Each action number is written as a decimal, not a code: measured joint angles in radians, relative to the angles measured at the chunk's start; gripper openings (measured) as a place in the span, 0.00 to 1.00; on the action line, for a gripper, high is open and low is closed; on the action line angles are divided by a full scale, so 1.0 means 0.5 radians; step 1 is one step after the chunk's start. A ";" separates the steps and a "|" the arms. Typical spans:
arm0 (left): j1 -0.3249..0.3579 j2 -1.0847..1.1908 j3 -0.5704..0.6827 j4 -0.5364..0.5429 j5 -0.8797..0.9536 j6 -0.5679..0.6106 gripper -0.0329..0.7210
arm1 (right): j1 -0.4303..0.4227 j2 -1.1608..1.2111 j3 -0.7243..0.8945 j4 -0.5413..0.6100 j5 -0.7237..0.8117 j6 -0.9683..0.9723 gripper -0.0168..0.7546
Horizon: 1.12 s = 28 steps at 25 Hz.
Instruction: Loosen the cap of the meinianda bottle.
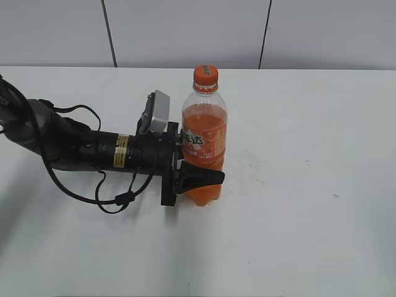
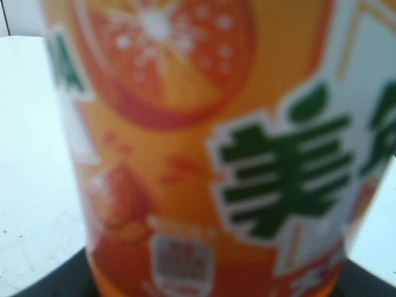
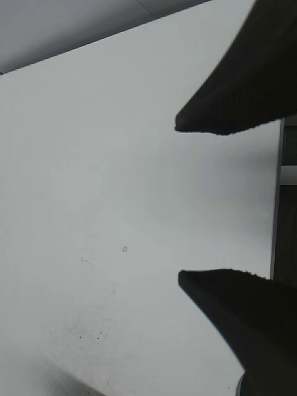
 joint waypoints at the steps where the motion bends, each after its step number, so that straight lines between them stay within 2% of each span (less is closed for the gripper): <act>1: 0.000 0.000 0.000 0.000 0.000 0.000 0.56 | 0.000 0.000 0.000 0.000 0.000 0.000 0.69; 14: 0.000 0.000 0.000 0.004 -0.002 0.000 0.56 | 0.000 0.026 -0.019 0.003 -0.006 0.096 0.69; 18: 0.000 0.000 0.000 0.004 -0.002 0.000 0.56 | 0.000 0.341 -0.138 0.038 -0.006 0.166 0.69; 24: 0.000 0.000 0.000 0.004 -0.002 0.000 0.56 | 0.000 1.036 -0.528 0.056 -0.012 0.183 0.69; 28: 0.000 0.000 0.000 0.004 -0.002 0.000 0.56 | 0.000 1.424 -0.749 0.056 -0.139 0.183 0.69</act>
